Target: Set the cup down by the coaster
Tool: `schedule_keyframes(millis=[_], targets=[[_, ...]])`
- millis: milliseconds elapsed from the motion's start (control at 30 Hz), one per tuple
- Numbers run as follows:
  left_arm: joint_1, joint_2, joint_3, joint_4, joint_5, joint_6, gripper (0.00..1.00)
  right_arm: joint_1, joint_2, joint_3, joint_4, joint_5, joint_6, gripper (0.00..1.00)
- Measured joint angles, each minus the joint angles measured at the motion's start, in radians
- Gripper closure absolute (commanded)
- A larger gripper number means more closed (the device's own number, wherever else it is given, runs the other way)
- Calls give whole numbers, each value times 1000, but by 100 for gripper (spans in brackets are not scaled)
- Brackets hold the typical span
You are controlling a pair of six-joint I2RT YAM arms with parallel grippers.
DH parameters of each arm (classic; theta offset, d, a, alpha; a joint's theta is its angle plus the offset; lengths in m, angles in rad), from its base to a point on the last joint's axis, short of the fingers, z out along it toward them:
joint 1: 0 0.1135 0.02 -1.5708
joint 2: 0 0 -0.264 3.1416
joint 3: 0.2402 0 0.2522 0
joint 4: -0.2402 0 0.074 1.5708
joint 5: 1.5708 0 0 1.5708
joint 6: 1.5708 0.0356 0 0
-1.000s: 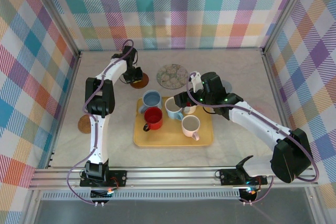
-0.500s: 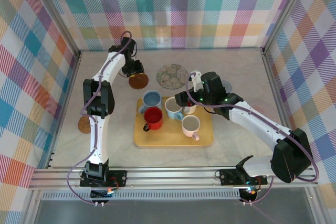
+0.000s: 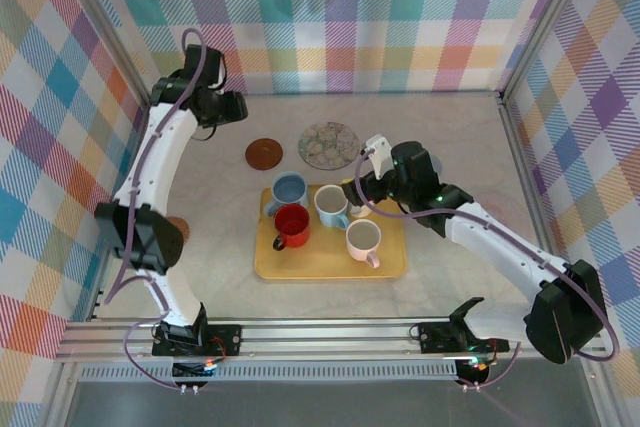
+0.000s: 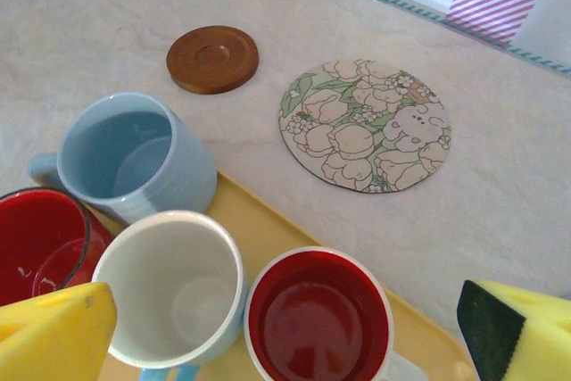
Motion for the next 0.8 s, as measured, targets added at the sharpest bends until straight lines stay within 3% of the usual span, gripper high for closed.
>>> schedule_keyframes(millis=[133,367,567,800], targets=[[29,-118,-194,-8,-31,-8,45,0,-27,-19,5,-62,-18,1],[178,-288,-499,-9,-32,-58,48,0,-40,-21,13,-172,8,1],[306,-383,-666,5,-34,-90,56,11,-38,-21,12,-226,60,1],[419,-390,-792,36,-32,-109,66,46,-25,-22,11,-248,101,1]])
